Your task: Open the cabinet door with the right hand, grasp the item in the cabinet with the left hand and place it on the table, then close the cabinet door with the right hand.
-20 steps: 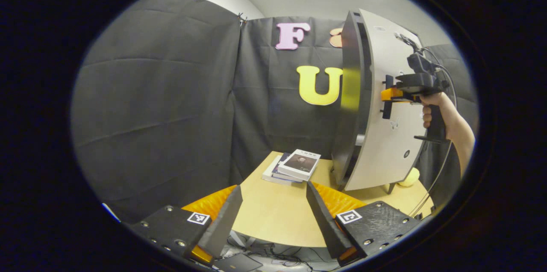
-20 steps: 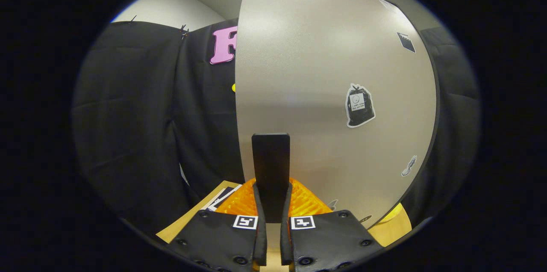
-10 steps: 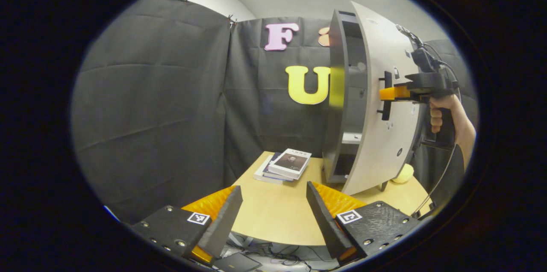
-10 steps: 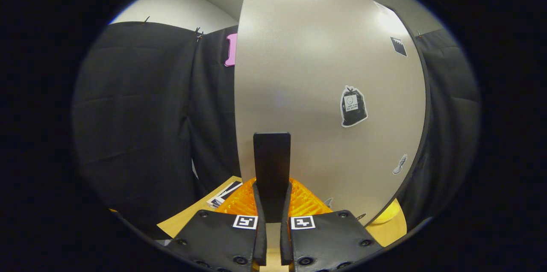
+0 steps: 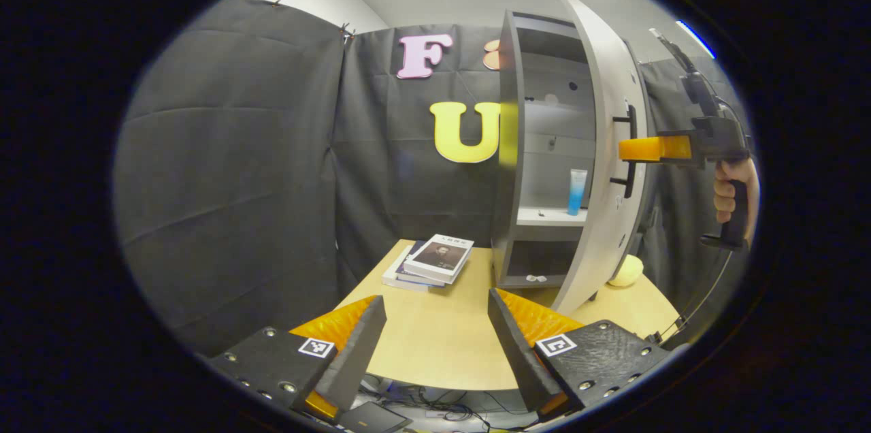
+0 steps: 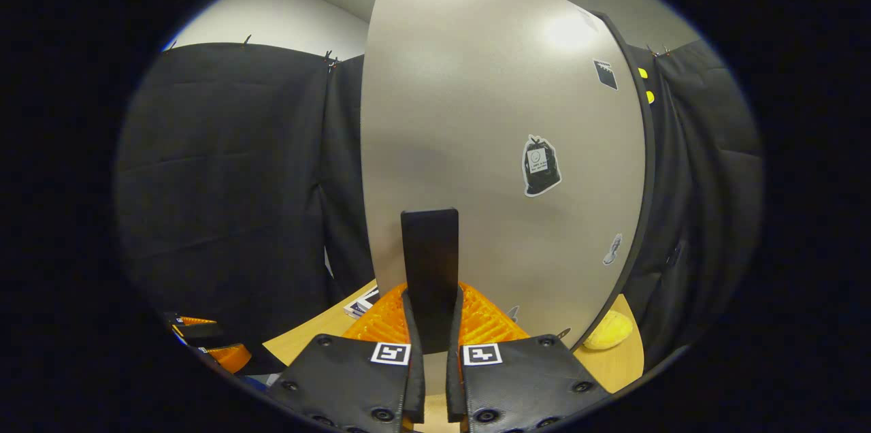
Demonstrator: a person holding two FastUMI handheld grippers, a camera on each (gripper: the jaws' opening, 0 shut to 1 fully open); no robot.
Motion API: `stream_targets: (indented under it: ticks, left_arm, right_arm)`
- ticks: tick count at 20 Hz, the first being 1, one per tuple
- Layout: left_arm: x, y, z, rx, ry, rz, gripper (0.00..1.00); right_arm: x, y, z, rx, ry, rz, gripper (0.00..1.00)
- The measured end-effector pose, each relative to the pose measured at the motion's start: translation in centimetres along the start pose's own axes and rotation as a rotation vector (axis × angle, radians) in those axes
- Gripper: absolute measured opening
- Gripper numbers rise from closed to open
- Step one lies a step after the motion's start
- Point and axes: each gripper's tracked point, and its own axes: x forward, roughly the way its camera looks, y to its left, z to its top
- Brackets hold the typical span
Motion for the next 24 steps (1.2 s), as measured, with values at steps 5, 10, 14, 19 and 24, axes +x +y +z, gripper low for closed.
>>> stream_targets:
  ticks: [5, 10, 14, 19, 24]
  left_arm:
    - [1.4, -2.5, 0.7, 0.022, 0.001, -0.069, 0.92]
    - [2.9, -5.0, 1.1, 0.037, -0.003, -0.141, 0.92]
    - [3.7, -6.9, 1.1, 0.056, 0.003, -0.193, 0.92]
    - [4.9, -8.9, 1.2, 0.06, 0.005, -0.253, 0.92]
    - [5.5, -11.1, 1.4, 0.073, 0.002, -0.304, 0.92]
  right_arm:
    - [-1.3, -0.7, -0.2, 0.017, 0.017, -0.003, 0.14]
    - [-2.2, -1.5, -0.4, 0.055, 0.019, -0.024, 0.14]
    - [-2.4, -2.2, -0.5, 0.078, 0.017, -0.048, 0.14]
    - [-3.8, -2.9, -0.6, 0.09, 0.025, -0.105, 0.14]
    - [-4.3, -3.8, -0.7, 0.129, 0.014, -0.155, 0.13]
